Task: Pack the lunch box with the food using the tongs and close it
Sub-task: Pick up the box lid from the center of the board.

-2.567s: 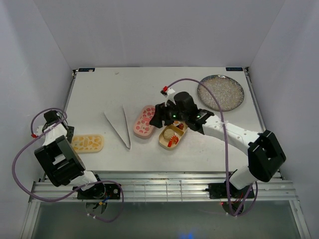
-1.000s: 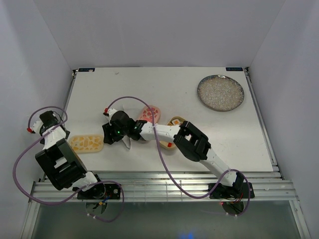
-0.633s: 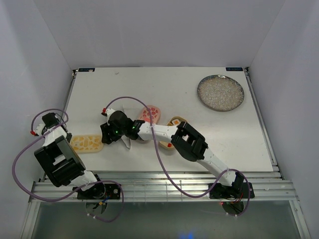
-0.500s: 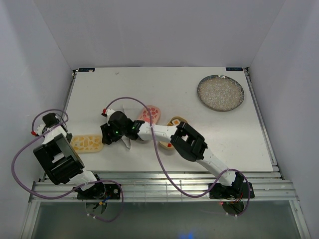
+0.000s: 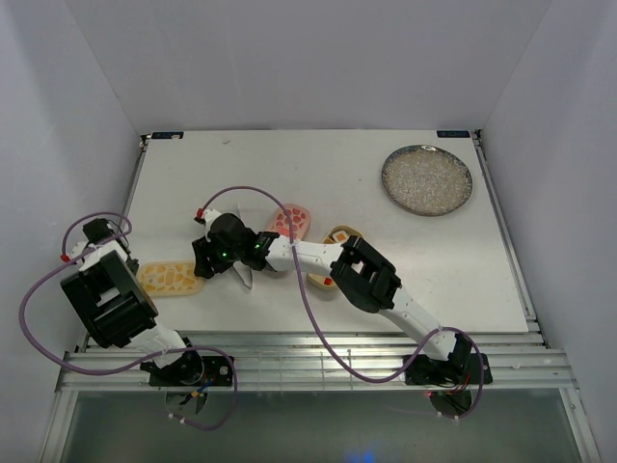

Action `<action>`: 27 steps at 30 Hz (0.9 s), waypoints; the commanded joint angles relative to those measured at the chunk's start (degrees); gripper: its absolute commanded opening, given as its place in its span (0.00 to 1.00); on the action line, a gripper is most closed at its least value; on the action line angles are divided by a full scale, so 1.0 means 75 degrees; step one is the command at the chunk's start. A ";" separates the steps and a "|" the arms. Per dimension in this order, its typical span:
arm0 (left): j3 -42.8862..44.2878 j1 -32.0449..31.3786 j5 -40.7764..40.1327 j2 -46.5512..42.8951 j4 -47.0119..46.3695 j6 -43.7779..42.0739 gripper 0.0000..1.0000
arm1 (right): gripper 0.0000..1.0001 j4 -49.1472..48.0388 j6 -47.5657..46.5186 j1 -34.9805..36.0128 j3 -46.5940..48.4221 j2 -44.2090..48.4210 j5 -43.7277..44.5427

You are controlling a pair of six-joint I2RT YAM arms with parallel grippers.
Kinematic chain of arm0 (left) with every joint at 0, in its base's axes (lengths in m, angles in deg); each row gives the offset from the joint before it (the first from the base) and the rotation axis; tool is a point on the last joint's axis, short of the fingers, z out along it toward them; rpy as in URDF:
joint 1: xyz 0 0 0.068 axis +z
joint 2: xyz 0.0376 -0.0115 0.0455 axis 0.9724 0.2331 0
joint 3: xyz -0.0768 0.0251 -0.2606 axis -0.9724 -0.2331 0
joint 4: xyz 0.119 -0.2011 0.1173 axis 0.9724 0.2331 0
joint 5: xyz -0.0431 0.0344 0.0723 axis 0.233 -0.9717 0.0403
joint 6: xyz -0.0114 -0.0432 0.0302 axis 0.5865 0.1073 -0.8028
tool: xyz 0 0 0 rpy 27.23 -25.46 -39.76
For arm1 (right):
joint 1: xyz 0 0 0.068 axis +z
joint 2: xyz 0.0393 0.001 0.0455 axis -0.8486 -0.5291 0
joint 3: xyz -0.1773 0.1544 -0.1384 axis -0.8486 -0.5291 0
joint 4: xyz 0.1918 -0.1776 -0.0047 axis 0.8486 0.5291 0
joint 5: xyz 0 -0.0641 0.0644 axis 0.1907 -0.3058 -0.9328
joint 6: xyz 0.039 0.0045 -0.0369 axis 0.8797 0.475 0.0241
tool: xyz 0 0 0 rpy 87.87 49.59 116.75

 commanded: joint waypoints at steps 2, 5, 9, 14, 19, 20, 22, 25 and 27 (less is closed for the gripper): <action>-0.0094 0.0010 -0.0029 0.0044 0.0401 -0.0077 0.38 | 0.59 -0.0069 -0.0051 0.0024 0.0307 -0.0151 0.0060; -0.0129 0.0021 0.0017 0.0067 0.0390 -0.0077 0.37 | 0.59 -0.0069 0.0148 0.0024 0.0331 -0.0221 0.0131; -0.0083 0.0010 0.0041 0.0173 0.0448 -0.0101 0.36 | 0.59 0.0187 0.0348 0.0024 0.0587 -0.0466 0.0212; -0.0118 -0.0002 0.0134 0.0103 0.0390 -0.0159 0.34 | 0.58 0.0213 0.0640 0.0024 0.0670 -0.0690 0.0260; -0.0118 -0.0084 0.0321 0.0068 0.0366 -0.0159 0.34 | 0.58 0.0307 0.0840 0.0024 0.0881 -0.1029 0.0120; -0.0141 -0.0107 0.0345 0.0068 0.0331 -0.0148 0.34 | 0.58 0.0283 0.0829 0.0024 0.0928 -0.1065 0.0049; -0.0165 -0.0213 0.0439 0.0114 0.0308 -0.0136 0.33 | 0.57 0.0189 0.0829 0.0024 0.0952 -0.1077 -0.0173; -0.0199 -0.0283 0.0556 0.0138 0.0308 -0.0124 0.31 | 0.56 0.0049 0.0735 0.0036 0.0893 -0.0948 -0.0525; -0.0211 -0.0330 0.0615 0.0115 0.0284 -0.0136 0.29 | 0.56 0.0049 0.0653 0.0083 0.0858 -0.0820 -0.0758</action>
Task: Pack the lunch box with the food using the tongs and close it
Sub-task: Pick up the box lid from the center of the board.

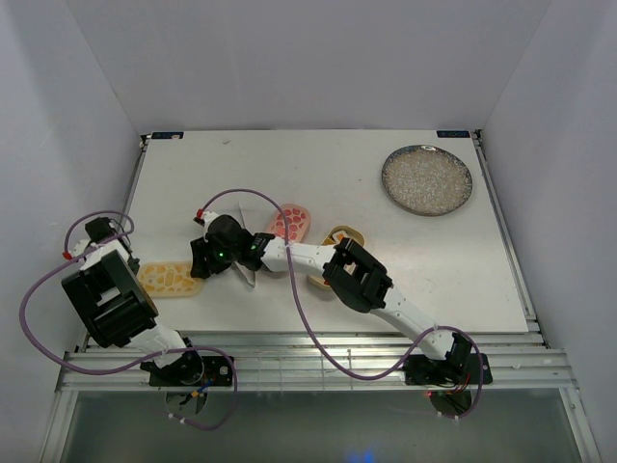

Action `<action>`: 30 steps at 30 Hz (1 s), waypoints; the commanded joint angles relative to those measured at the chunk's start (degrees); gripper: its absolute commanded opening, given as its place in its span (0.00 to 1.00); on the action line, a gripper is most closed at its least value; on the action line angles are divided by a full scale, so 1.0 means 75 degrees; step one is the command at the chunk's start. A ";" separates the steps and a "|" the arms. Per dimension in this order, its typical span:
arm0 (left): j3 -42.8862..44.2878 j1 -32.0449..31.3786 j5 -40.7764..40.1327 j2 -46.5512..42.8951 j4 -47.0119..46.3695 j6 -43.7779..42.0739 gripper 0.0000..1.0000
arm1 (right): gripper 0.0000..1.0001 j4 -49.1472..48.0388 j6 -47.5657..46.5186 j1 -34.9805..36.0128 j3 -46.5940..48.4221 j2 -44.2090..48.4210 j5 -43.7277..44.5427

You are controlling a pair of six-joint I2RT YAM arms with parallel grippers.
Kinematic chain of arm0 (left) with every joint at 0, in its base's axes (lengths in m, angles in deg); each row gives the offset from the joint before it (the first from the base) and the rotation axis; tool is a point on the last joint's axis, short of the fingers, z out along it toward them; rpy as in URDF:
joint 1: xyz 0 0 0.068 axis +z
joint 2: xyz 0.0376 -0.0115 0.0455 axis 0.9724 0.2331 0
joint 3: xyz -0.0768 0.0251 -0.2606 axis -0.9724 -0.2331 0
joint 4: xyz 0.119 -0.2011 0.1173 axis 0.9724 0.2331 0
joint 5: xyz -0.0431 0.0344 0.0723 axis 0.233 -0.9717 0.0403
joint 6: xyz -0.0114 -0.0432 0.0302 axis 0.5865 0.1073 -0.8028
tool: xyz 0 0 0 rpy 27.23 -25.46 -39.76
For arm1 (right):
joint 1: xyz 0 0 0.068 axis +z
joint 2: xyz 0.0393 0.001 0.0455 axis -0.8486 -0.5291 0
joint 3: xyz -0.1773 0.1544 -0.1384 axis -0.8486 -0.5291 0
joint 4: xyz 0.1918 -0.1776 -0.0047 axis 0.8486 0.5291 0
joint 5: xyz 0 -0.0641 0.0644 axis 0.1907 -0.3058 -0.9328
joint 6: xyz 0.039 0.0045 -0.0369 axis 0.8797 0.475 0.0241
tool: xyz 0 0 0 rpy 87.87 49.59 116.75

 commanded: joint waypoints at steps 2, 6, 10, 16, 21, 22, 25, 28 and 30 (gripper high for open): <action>-0.0258 -0.0182 0.0589 0.0053 0.0261 -0.0051 0.29 | 0.56 0.0089 -0.0131 0.0147 0.0063 0.0020 -0.0749; -0.0305 -0.0229 0.0752 0.0111 0.0237 -0.0063 0.28 | 0.55 -0.0496 -0.0097 0.0182 -0.0358 0.0371 -0.1007; -0.0305 -0.0252 0.0858 0.0170 0.0225 -0.0086 0.26 | 0.54 -0.0730 -0.0155 0.0218 -0.0663 0.0594 -0.1101; -0.0352 -0.0264 0.1046 0.0158 0.0155 -0.0157 0.22 | 0.53 -0.1164 -0.0319 0.0241 -0.1121 0.1028 -0.1066; -0.0352 -0.0275 0.1280 0.0158 0.0108 -0.0238 0.10 | 0.53 -0.1282 -0.0319 0.0241 -0.1004 0.0982 -0.1089; -0.0352 -0.0264 0.1315 0.0158 0.0108 -0.0227 0.09 | 0.53 -0.1270 -0.0331 0.0241 -0.0981 0.0959 -0.1089; -0.0445 -0.0264 0.1503 0.0112 0.0050 -0.0192 0.01 | 0.53 -0.1130 -0.0354 0.0241 -0.0817 0.0842 -0.0996; -0.0539 -0.0264 0.1796 0.0030 -0.0067 -0.0145 0.00 | 0.53 -0.1082 -0.0378 0.0229 -0.0840 0.0818 -0.0879; -0.0656 -0.0264 0.1925 -0.0041 -0.0126 -0.0098 0.00 | 0.53 -0.1048 -0.0378 0.0229 -0.0875 0.0806 -0.0762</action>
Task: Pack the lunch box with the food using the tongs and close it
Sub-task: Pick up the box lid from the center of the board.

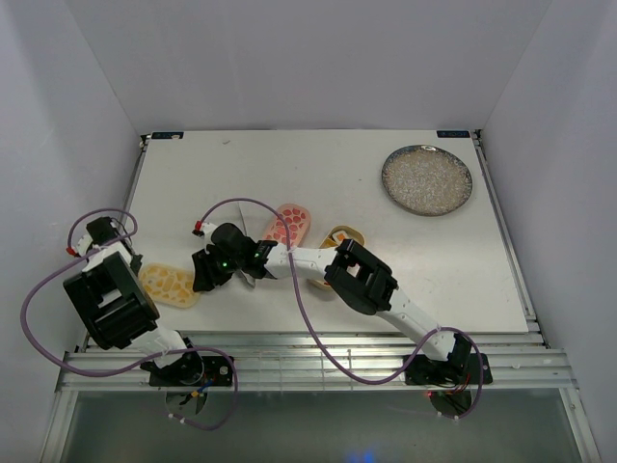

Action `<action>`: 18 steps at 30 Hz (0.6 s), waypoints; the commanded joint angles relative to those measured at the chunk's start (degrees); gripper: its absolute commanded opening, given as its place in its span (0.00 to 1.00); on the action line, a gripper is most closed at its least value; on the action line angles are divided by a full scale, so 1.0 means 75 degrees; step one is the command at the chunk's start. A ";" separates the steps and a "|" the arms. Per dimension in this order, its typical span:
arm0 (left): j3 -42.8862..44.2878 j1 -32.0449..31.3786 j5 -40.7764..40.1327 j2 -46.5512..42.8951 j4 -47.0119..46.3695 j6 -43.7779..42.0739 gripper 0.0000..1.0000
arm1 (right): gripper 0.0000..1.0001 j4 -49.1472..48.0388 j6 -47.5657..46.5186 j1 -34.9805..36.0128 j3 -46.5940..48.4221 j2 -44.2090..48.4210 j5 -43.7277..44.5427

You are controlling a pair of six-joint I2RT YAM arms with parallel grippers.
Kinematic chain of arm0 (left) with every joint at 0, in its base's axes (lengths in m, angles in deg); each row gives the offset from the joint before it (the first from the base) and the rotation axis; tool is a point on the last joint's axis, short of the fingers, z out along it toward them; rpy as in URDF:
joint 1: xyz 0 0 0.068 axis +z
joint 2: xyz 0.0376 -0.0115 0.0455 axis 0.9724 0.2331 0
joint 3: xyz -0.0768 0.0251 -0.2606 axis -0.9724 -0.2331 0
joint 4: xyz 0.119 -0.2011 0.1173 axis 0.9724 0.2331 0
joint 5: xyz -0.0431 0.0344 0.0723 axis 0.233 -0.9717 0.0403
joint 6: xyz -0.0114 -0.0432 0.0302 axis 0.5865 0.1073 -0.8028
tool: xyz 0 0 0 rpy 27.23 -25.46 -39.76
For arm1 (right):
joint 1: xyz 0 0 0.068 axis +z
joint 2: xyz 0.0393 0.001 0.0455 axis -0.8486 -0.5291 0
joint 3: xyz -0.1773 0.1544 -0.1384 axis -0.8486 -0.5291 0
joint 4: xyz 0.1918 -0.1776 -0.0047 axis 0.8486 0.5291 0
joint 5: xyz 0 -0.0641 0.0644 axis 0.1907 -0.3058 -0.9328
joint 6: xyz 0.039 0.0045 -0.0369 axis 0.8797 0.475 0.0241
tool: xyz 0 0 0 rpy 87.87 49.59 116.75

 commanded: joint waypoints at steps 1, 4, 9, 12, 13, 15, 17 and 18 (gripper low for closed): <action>-0.0473 -0.0147 0.1342 0.0000 0.0503 0.0179 0.00 | 0.53 -0.0369 -0.0110 0.0063 0.0299 0.0247 0.0244; -0.0614 -0.0147 0.1448 -0.0117 0.0433 0.0190 0.00 | 0.53 -0.0204 -0.0063 0.0040 0.0241 0.0281 0.0431; -0.0801 -0.0147 0.1588 -0.0328 0.0444 0.0307 0.00 | 0.54 0.0460 0.0381 -0.0054 0.0205 0.0410 0.1156; -0.0825 -0.0147 0.1577 -0.0433 0.0491 0.0366 0.00 | 0.56 0.0978 0.0710 -0.0101 0.0136 0.0562 0.1543; -0.0813 -0.0147 0.1554 -0.0503 0.0538 0.0378 0.00 | 0.56 0.1177 0.0978 -0.0101 0.0054 0.0609 0.1650; -0.0790 -0.0147 0.1565 -0.0539 0.0597 0.0401 0.00 | 0.57 0.1307 0.1260 -0.0101 -0.0145 0.0738 0.1814; -0.0731 -0.0147 0.1519 -0.0621 0.0725 0.0448 0.00 | 0.57 0.1401 0.1554 -0.0101 -0.0169 0.0750 0.1815; -0.0708 -0.0147 0.1507 -0.0645 0.0761 0.0460 0.00 | 0.57 0.1471 0.1647 -0.0101 -0.0065 0.0704 0.1861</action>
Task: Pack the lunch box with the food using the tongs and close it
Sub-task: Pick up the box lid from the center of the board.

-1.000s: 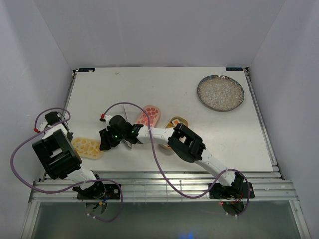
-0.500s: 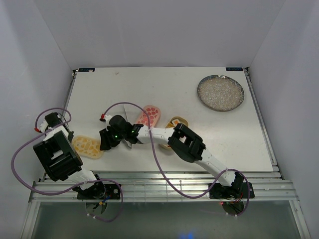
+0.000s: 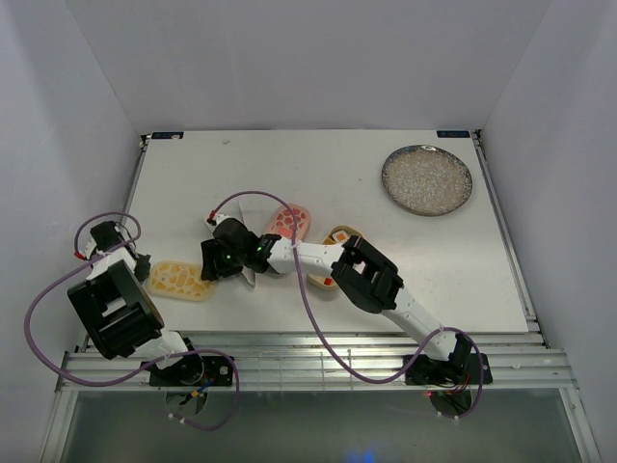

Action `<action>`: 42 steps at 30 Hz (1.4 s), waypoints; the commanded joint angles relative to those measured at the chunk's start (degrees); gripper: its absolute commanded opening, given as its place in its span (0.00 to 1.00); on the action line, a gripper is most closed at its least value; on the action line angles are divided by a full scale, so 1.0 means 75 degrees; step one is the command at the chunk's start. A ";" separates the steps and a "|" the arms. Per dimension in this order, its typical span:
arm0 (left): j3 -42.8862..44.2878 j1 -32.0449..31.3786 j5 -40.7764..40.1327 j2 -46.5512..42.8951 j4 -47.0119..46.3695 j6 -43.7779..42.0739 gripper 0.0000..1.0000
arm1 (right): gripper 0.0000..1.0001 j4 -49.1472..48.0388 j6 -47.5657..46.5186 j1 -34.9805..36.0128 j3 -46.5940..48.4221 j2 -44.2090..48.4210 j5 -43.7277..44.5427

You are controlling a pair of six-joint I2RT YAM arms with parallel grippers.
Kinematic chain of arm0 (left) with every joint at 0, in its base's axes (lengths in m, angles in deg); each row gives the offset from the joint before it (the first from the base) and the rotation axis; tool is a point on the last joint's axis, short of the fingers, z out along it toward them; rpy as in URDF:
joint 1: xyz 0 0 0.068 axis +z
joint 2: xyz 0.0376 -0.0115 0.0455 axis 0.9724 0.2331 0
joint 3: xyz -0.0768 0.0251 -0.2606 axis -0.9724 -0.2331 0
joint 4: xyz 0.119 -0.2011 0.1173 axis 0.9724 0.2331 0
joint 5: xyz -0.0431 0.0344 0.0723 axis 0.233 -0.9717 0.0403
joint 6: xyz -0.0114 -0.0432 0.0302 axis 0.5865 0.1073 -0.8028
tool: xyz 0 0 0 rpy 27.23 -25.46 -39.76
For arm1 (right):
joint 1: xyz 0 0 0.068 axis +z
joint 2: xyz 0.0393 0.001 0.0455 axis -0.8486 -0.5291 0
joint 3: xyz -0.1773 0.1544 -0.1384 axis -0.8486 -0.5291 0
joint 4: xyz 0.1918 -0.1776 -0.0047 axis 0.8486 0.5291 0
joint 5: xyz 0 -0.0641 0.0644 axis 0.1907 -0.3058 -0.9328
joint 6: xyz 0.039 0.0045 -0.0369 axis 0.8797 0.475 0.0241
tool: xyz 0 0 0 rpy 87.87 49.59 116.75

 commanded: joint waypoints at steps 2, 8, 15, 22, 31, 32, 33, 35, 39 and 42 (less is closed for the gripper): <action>-0.0145 -0.0089 0.0486 -0.0205 0.0959 0.0128 0.00 | 0.56 0.0656 0.0722 0.0019 0.0126 0.0298 0.0463; -0.0262 -0.0101 0.0498 -0.0322 0.0983 0.0303 0.00 | 0.53 0.1301 0.1225 0.0019 0.0255 0.0239 0.0756; -0.0438 -0.0089 0.0779 -0.0369 0.0843 0.0350 0.00 | 0.42 0.1174 0.1227 0.0030 0.0338 0.0145 0.0406; -0.0660 -0.0101 0.1190 -0.0615 0.0632 0.0526 0.00 | 0.42 0.0552 0.0922 0.0089 -0.0366 0.0696 0.0112; -0.1152 -0.0089 0.1471 -0.0943 0.0152 0.0877 0.00 | 0.34 0.0048 0.0699 0.0194 -0.0974 0.1095 -0.0088; -0.1211 -0.0089 0.1494 -0.0978 0.0116 0.0913 0.00 | 0.33 0.0048 0.0687 0.0206 -0.0987 0.1141 -0.0088; -0.1235 -0.0101 0.1506 -0.1002 0.0104 0.0925 0.00 | 0.28 0.0071 0.0629 0.0206 -0.0975 0.1165 -0.0099; -0.1258 -0.0089 0.1494 -0.1014 0.0069 0.0948 0.00 | 0.23 0.0095 0.0582 0.0206 -0.1022 0.1247 -0.0099; -0.1270 -0.0089 0.1541 -0.1084 0.0022 0.1006 0.00 | 0.09 -0.0174 0.0523 0.0195 -0.1385 0.1481 -0.0263; -0.1293 -0.0089 0.1588 -0.1178 -0.0060 0.1053 0.00 | 0.08 -0.0386 0.0511 0.0206 -0.1770 0.1750 -0.0357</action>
